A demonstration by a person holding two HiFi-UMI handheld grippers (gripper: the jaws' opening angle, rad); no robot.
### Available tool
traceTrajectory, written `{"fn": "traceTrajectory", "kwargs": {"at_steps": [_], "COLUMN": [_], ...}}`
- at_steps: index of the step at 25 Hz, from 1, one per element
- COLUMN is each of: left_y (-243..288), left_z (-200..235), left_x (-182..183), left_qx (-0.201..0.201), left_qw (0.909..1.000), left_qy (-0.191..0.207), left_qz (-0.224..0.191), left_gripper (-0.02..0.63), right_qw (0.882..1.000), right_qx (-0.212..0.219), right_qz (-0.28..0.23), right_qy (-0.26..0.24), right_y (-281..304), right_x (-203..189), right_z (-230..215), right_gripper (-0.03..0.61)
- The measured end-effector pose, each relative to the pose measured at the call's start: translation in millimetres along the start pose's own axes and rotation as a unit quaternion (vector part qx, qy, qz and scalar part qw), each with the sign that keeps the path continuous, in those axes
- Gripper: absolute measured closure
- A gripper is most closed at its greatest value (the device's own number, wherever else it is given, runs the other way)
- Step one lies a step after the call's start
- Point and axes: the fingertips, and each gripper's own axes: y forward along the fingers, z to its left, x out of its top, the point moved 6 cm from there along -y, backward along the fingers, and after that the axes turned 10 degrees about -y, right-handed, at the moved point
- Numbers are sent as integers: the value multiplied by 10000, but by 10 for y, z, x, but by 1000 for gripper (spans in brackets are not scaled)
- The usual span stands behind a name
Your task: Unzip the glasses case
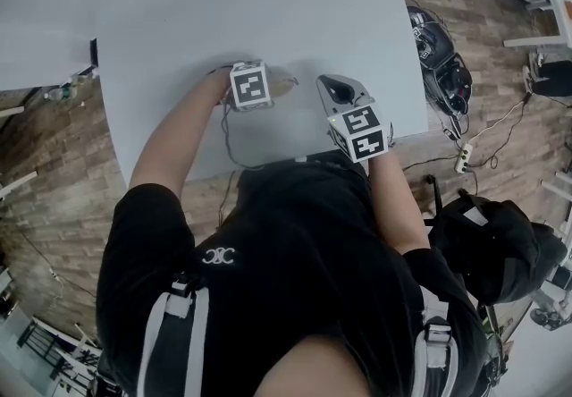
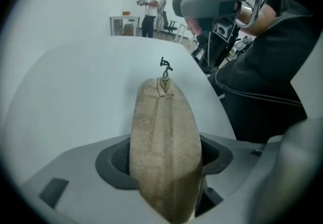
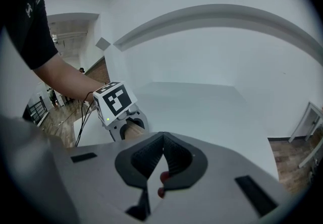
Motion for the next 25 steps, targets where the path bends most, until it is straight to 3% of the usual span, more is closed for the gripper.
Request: {"fn": "traceTrajectory", "kwargs": {"at_steps": [4, 7, 12, 15, 20, 25], "left_y": [-160, -349, -670, -786, -880, -908], "left_z": [-48, -69, -140, -203, -302, -289], "left_x": [90, 168, 280, 339, 394, 358], "left_qx": [78, 69, 399, 593, 681, 696], "left_qw": [9962, 9894, 9773, 9725, 9712, 9704], "left_qy": [-49, -119, 45, 257, 468, 394], "left_qz": [-867, -1446, -2080, -2236, -2234, -2281], "left_gripper": [305, 305, 307, 308, 307, 307], "right_qw": [9998, 9979, 9938, 9920, 9911, 9893], "right_qx": [146, 558, 715, 936, 982, 981], "right_qz": [-120, -295, -844, -818, -713, -782], "right_qy": [-22, 115, 95, -203, -556, -748], "right_y": [-50, -96, -188, -198, -125, -113], "right_x": [70, 204, 540, 661, 699, 741], "right_z": [38, 101, 129, 168, 252, 298], "right_gripper": [573, 573, 553, 456, 454, 493]}}
